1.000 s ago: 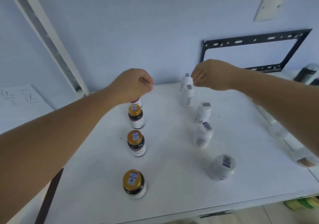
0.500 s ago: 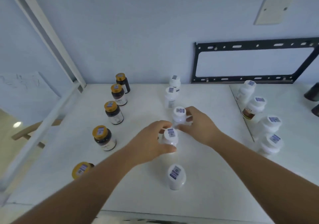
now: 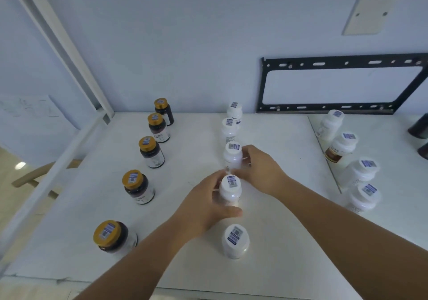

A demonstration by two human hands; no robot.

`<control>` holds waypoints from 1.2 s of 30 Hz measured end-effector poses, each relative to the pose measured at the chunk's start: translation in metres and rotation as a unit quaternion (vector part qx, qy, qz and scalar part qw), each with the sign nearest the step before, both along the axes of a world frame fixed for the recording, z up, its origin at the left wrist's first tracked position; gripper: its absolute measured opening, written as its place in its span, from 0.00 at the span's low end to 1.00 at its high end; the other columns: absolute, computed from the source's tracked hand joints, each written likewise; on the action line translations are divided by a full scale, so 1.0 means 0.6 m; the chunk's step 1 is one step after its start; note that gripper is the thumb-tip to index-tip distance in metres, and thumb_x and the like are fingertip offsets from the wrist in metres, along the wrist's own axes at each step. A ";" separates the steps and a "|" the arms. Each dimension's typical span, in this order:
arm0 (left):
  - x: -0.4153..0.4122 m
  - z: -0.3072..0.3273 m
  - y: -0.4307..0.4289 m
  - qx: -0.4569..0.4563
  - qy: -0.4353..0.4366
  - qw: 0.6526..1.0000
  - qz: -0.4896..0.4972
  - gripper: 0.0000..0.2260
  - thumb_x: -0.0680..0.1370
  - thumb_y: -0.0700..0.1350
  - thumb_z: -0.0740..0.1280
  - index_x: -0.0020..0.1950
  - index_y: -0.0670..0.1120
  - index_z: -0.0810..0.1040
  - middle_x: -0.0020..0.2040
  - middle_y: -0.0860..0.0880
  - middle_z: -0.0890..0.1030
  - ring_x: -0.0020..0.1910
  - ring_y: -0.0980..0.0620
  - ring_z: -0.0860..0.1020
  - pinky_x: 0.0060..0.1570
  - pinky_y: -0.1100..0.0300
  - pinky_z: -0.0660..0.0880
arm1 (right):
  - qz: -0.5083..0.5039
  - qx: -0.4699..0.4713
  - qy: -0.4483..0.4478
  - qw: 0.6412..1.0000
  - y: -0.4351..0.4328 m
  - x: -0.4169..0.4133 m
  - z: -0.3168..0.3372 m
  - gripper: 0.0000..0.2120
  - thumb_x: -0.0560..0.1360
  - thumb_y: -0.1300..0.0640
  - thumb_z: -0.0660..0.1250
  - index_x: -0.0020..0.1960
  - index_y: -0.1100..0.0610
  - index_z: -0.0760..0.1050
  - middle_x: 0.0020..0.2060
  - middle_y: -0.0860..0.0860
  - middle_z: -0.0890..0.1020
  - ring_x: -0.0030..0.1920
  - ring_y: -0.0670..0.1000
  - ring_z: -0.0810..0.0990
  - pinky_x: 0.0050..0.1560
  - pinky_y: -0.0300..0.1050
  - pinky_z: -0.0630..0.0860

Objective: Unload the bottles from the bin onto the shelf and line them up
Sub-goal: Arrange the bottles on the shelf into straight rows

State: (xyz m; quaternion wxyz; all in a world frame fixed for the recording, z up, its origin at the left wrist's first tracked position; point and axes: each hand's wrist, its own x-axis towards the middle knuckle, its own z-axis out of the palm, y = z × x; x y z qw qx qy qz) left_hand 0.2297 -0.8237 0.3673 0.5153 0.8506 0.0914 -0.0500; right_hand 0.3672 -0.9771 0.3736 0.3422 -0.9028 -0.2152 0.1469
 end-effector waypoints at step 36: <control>0.302 0.026 0.089 0.087 -0.031 0.995 -0.038 0.20 0.71 0.50 0.79 0.61 0.59 0.79 0.58 0.58 0.83 0.49 0.62 0.84 0.54 0.62 0.76 | 0.019 -0.054 -0.081 0.995 0.095 0.275 0.000 0.14 0.74 0.51 0.68 0.55 0.57 0.69 0.51 0.54 0.78 0.47 0.55 0.75 0.43 0.46 0.68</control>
